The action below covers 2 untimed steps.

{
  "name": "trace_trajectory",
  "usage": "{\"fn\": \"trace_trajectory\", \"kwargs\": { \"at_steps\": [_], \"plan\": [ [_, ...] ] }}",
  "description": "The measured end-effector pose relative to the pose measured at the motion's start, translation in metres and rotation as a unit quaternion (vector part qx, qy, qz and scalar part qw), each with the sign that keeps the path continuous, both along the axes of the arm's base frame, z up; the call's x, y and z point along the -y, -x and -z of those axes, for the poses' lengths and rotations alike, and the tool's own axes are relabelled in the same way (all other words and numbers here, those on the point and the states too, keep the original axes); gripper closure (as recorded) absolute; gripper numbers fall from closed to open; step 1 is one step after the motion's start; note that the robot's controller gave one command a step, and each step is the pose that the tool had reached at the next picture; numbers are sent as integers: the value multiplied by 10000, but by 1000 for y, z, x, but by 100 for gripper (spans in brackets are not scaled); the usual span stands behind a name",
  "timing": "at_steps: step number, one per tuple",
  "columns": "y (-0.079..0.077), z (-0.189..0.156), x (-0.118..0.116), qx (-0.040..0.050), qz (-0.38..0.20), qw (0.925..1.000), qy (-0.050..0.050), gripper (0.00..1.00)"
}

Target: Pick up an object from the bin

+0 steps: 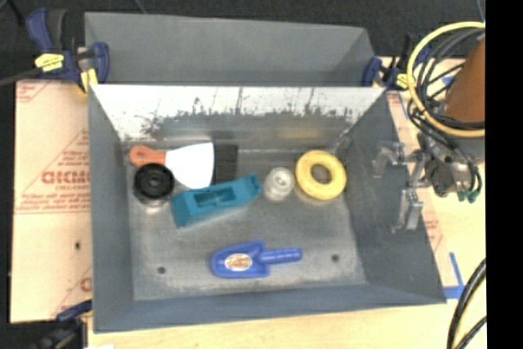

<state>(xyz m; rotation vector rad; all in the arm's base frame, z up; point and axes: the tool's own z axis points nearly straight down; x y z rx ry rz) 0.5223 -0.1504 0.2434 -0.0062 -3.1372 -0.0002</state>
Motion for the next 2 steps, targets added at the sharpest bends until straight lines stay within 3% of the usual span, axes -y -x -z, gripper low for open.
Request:
{"fn": "trace_trajectory", "kwargs": {
  "at_steps": [1,2],
  "plan": [
    [-2,-5,-1,42,-18,10000,11,0],
    [27,64,-32,44,216,9998,8,0]
  ]
}}
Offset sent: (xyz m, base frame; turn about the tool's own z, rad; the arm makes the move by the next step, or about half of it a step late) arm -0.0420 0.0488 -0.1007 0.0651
